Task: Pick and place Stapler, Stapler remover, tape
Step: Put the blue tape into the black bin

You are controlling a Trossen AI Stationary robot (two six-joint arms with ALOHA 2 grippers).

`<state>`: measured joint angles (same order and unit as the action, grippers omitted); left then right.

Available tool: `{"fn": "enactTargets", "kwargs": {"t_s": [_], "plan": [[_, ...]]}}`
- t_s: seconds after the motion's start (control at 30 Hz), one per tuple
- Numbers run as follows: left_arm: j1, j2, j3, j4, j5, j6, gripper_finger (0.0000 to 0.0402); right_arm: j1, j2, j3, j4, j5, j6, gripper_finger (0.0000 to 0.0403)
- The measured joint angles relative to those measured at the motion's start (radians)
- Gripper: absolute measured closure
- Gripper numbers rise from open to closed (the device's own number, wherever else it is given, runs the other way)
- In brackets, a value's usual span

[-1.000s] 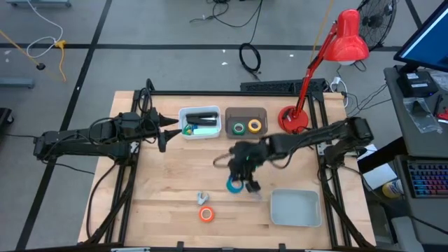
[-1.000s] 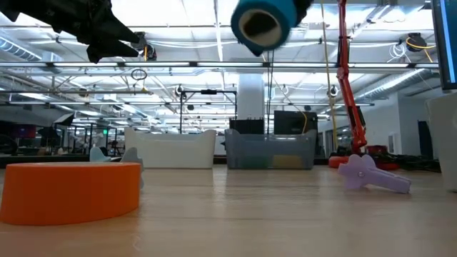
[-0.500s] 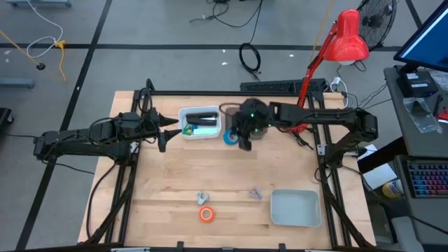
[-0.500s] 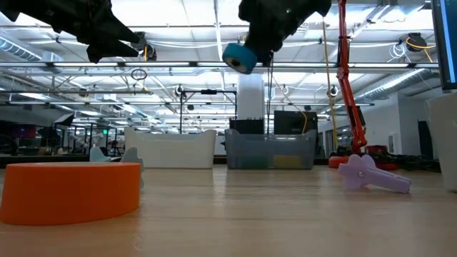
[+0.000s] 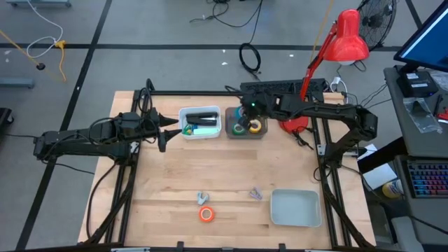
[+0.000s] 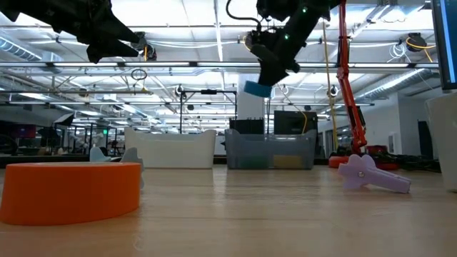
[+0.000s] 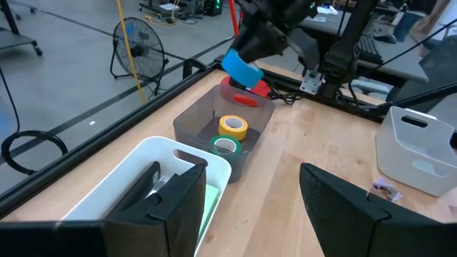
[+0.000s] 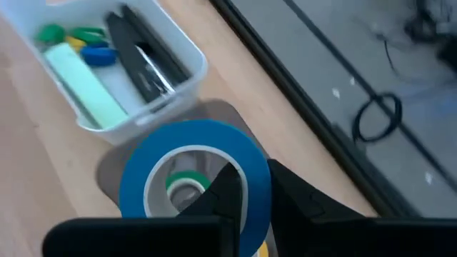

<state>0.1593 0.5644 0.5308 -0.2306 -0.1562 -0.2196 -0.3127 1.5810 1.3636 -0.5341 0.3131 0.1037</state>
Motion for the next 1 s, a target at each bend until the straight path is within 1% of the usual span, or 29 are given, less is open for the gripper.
{"fn": "enactTargets", "kwargs": {"t_s": [0.13,0.33,0.4,0.53,0.6,0.7,0.83,0.93,1.0], "plan": [[0.000,0.000,0.000,0.000,0.000,-0.023,0.0174,-0.030,0.000,0.000,-0.062,0.002,0.077,0.0367],[0.000,0.000,0.000,0.001,0.000,-0.025,0.0174,-0.085,0.034,-0.002,-0.133,-0.003,0.119,0.0367],[0.000,0.000,0.000,0.001,0.000,-0.025,0.0174,-0.096,0.062,0.002,-0.118,-0.006,0.121,0.0367],[0.000,0.000,0.000,0.001,0.000,-0.025,0.0174,-0.121,0.113,-0.004,-0.161,-0.058,0.121,0.0367],[0.000,0.000,0.000,0.001,-0.001,-0.025,0.0174,-0.127,0.140,0.003,-0.127,-0.070,0.121,0.0367],[0.000,0.000,0.000,0.001,-0.001,-0.025,0.0174,-0.134,0.172,-0.001,-0.148,-0.081,0.121,0.0367],[0.000,0.000,0.000,0.001,-0.002,-0.025,0.0174,-0.134,0.203,-0.001,-0.129,-0.083,0.121,0.0367],[0.000,0.000,0.000,0.001,-0.002,-0.025,0.0174,-0.134,0.226,0.000,-0.120,-0.125,0.121,0.0367],[0.000,0.000,0.000,0.001,-0.002,-0.025,0.0174,-0.133,0.241,-0.001,-0.115,-0.134,0.121,0.0367]]}}
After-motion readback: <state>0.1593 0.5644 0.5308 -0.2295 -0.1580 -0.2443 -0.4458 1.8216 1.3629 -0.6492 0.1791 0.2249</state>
